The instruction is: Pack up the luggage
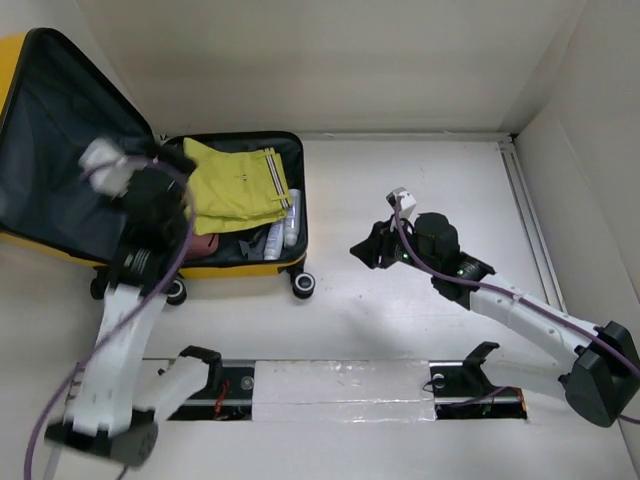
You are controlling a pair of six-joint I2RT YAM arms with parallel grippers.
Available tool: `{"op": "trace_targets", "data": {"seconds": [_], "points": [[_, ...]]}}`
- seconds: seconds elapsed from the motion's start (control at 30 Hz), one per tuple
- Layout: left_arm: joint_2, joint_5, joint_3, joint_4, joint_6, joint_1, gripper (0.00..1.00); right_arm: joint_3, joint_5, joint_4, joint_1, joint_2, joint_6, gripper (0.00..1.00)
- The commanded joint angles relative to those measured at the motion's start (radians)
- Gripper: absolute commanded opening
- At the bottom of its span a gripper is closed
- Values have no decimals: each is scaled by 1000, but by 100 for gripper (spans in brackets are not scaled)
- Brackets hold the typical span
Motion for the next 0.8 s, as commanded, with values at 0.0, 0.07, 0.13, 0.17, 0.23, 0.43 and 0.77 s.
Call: {"op": "trace_targets", "data": {"seconds": [0.0, 0.07, 0.13, 0.17, 0.23, 0.43, 0.77], "points": [[-229, -141, -144, -62, -131, 62, 83, 34, 2, 42, 8, -9, -19, 45], [-317, -200, -210, -153, -168, 88, 83, 34, 2, 42, 8, -9, -19, 45], [-350, -247, -235, -213, -202, 88, 83, 34, 2, 42, 8, -9, -19, 45], [-376, -289, -264, -225, -202, 88, 83, 34, 2, 42, 8, 0, -19, 45], [-376, -348, -292, -225, -185, 88, 86, 34, -7, 42, 18, 0, -19, 45], [-172, 26, -249, -130, -29, 507, 88, 43, -7, 42, 18, 9, -28, 45], [-284, 12, -271, -78, 66, 604, 83, 54, -28, 42, 18, 54, -28, 45]]}}
